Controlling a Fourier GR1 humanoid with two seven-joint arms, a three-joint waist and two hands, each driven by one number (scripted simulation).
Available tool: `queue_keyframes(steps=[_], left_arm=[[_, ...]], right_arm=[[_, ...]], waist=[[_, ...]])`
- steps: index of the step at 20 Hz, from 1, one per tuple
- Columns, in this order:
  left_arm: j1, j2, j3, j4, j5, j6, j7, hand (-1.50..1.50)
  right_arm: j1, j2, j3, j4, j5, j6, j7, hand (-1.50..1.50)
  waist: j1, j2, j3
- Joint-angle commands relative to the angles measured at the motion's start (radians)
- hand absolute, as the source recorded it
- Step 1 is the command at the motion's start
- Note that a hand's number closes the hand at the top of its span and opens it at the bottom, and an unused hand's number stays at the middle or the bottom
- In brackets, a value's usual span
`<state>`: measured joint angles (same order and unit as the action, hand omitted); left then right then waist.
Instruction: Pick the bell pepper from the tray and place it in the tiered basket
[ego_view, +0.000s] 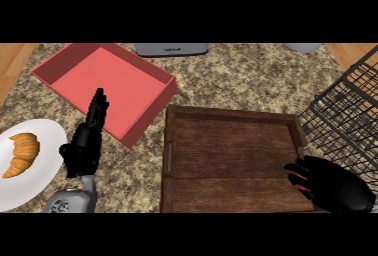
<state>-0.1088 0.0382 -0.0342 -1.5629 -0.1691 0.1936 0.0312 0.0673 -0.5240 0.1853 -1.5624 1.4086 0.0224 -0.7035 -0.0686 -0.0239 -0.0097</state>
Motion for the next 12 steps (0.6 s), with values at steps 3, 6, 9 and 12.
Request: queue_keyframes(steps=[3,6,9,12], left_arm=[[0.008,0.014,0.006,-0.018,0.003,-0.008,0.002,0.0],[0.027,0.004,-0.005,-0.01,0.018,-0.025,-0.012,0.0],[0.035,-0.022,-0.044,-0.017,-0.019,-0.002,-0.019,0.0],[0.003,0.003,-0.022,-0.029,-0.006,-0.018,0.016,0.0]], right_arm=[[0.253,-0.108,-0.25,0.067,-0.072,-0.121,0.056,1.5],[0.364,-0.11,-0.347,0.019,-0.167,-0.191,0.024,1.5],[0.434,-0.116,-0.462,-0.047,-0.283,-0.214,-0.013,1.5],[0.48,-0.163,-0.577,-0.13,-0.423,-0.152,-0.067,1.5]], waist=[[-0.01,0.015,0.011],[0.011,0.016,0.009],[0.027,0.017,0.009],[0.021,0.016,0.008]])
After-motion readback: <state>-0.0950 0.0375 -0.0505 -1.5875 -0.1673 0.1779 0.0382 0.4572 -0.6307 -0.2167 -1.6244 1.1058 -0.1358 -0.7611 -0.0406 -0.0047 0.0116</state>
